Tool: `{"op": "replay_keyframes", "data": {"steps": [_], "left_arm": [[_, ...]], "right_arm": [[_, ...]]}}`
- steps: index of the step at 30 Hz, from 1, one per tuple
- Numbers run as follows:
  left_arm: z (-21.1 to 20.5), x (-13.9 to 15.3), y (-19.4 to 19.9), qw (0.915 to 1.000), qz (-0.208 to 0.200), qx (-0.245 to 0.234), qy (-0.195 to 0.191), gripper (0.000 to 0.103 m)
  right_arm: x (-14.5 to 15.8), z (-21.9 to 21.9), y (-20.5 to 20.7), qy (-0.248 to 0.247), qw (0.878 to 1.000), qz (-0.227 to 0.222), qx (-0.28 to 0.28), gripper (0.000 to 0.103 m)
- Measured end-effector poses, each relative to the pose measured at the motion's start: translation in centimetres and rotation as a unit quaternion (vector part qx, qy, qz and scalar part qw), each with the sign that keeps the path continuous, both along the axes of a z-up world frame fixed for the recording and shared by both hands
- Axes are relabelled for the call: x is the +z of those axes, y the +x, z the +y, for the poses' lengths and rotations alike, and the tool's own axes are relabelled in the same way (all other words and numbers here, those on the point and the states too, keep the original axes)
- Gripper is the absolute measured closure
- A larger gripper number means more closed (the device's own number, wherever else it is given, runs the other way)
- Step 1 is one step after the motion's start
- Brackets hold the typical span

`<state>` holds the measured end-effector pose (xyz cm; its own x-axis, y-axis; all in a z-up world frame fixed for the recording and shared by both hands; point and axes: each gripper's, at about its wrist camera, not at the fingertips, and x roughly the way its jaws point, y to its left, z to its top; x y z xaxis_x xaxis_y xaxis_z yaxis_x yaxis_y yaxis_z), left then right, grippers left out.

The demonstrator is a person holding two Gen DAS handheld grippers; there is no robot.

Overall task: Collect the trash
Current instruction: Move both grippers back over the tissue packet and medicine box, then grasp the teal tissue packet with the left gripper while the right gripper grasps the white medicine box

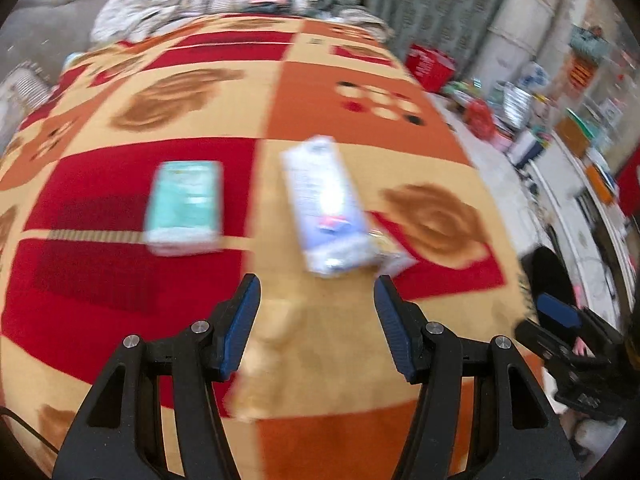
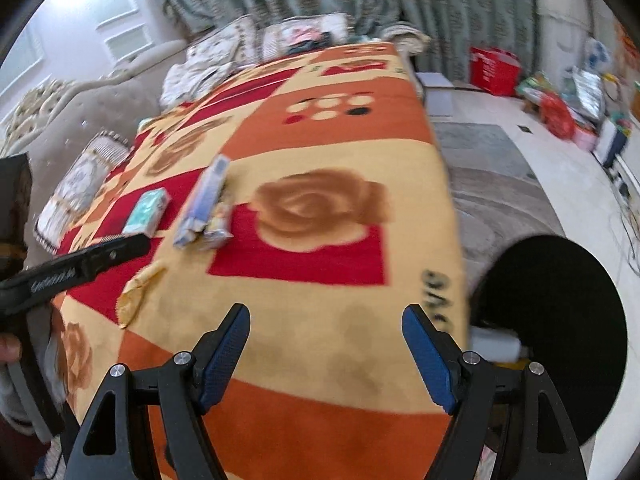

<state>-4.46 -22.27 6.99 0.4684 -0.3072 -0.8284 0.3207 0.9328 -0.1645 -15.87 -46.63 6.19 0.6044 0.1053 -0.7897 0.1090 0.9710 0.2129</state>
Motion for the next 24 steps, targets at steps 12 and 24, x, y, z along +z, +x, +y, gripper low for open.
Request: {"op": "replay_keyframes", "data": {"steps": [12, 24], "left_arm": [[5.1, -3.1, 8.6, 0.9982, 0.006, 0.06, 0.009, 0.045], [6.0, -4.5, 9.6, 0.9977, 0.014, 0.064, 0.018, 0.058]], "right_arm": [[-0.1, 3.6, 3.5, 0.001, 0.999, 0.003, 0.042, 0.027], [0.5, 7.7, 10.4, -0.014, 0.995, -0.011, 0.096, 0.027]]}}
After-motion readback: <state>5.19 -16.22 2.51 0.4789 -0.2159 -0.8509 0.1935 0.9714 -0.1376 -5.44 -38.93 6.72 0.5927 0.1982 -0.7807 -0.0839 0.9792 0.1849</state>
